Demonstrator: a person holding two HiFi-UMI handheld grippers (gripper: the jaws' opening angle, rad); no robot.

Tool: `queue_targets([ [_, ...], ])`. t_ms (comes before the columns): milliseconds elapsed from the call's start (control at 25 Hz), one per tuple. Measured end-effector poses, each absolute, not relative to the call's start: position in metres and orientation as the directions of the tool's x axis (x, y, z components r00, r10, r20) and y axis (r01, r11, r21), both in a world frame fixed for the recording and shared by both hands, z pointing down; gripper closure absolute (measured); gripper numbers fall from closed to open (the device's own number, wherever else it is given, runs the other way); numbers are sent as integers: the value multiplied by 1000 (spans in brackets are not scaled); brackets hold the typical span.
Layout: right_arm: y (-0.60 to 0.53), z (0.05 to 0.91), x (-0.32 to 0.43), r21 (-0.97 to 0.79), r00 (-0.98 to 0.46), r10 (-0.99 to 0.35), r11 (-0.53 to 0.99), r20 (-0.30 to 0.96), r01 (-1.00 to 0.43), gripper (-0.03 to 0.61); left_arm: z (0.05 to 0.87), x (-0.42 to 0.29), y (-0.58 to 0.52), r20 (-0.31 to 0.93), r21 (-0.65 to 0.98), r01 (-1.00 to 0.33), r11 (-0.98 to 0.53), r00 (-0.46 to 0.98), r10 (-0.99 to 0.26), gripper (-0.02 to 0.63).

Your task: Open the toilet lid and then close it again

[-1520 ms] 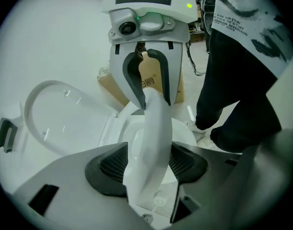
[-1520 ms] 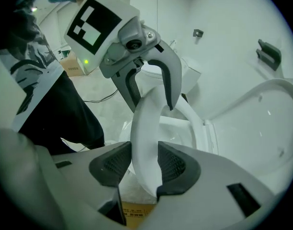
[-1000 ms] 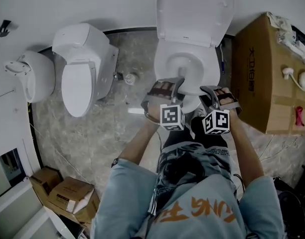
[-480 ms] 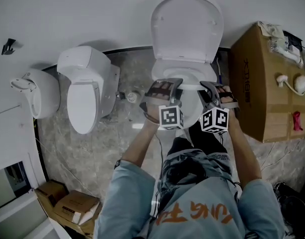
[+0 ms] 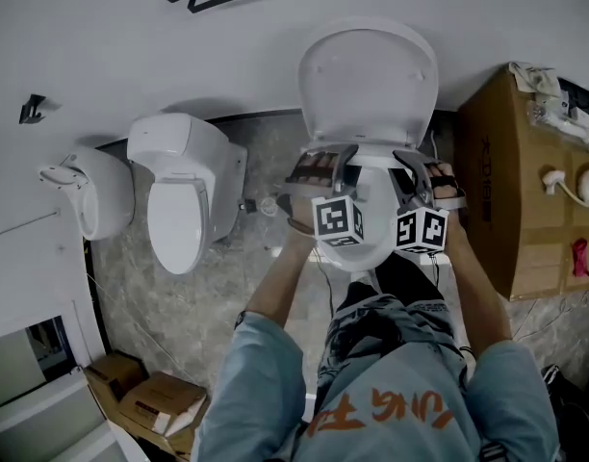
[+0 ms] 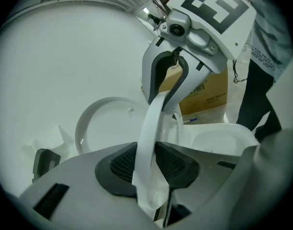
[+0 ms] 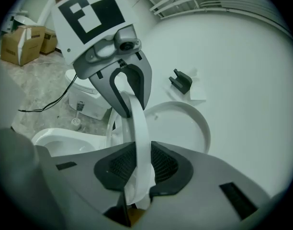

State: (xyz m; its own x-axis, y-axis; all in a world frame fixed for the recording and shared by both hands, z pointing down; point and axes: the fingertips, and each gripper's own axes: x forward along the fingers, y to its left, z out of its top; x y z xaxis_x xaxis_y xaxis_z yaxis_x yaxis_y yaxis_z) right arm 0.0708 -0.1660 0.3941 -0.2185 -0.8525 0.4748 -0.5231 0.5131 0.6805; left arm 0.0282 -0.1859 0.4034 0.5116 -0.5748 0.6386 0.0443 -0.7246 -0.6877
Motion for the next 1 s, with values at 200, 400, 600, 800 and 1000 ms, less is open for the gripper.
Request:
queue_targets([
  [200,-193,388,84,661,-248,-850,519,464,-542,479,400,41,-213,675,-647,49,-761,500,-542,482],
  [400,-223,383,98,604,-288,-836,539,467,-587,474,395,55,-242,676,-624,18,-782,515,-527,479],
  [600,-243,380,105,602,-304,-835,543,458,-586,469,394,62,-263,695,-591,13,-807,516,-501,476],
  [800,-264,378,114,584,-311,-839,537,447,-609,459,392,69,-284,717,-560,-2,-829,500,-485,471],
  [1000,-285,379,123,588,-341,-824,563,452,-581,454,391,79,-306,724,-537,-33,-843,495,-481,465],
])
